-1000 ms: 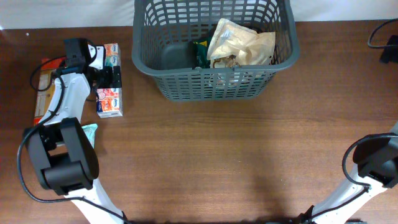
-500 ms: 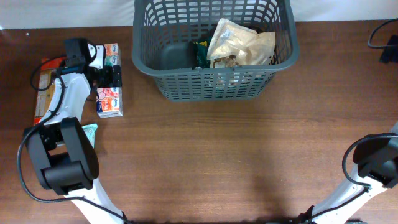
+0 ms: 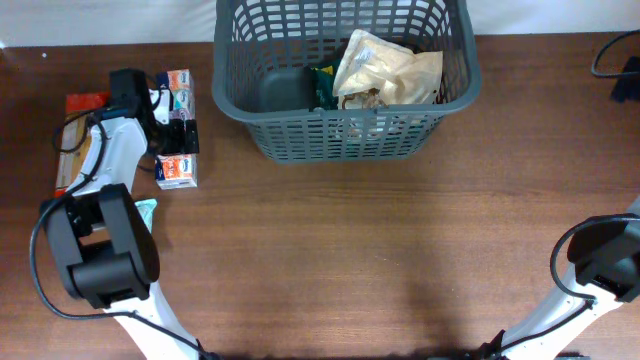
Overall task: Pack container
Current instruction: 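Lower the left gripper and grasp the tissue pack stack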
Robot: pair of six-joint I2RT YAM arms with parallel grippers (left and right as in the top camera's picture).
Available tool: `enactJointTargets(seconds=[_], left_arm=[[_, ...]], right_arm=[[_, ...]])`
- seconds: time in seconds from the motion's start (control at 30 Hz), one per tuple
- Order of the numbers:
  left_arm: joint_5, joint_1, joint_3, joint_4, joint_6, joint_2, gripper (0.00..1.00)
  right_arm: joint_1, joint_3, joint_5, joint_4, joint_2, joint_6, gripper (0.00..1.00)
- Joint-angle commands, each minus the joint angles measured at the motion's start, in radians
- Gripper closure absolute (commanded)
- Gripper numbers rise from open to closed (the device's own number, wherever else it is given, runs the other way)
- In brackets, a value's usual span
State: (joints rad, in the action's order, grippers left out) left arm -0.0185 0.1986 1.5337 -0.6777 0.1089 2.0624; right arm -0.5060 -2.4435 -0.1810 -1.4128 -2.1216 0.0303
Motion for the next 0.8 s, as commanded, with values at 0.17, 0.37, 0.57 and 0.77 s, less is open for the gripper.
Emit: enactJointTargets(seconds=[0.17, 0.37, 0.57, 0.77], left_arm=[[0.006, 0.000, 0.014, -0.008, -0.015, 0.072, 0.01], [0.006, 0.000, 0.014, -0.003, -0.014, 0.072, 0.02], [0.007, 0.000, 0.014, 0.015, -0.015, 0.072, 0.98], [0.006, 0.000, 0.014, 0.023, -0.015, 0.072, 0.98]], right_arm=[[0.002, -0.005, 0.002, 0.000, 0.022, -0.006, 0.01], [0.002, -0.005, 0.002, 0.000, 0.022, -0.006, 0.01], [0.002, -0.005, 0.002, 0.000, 0.022, -0.006, 0.01], [0.002, -0.005, 0.002, 0.000, 0.022, -0.006, 0.01]])
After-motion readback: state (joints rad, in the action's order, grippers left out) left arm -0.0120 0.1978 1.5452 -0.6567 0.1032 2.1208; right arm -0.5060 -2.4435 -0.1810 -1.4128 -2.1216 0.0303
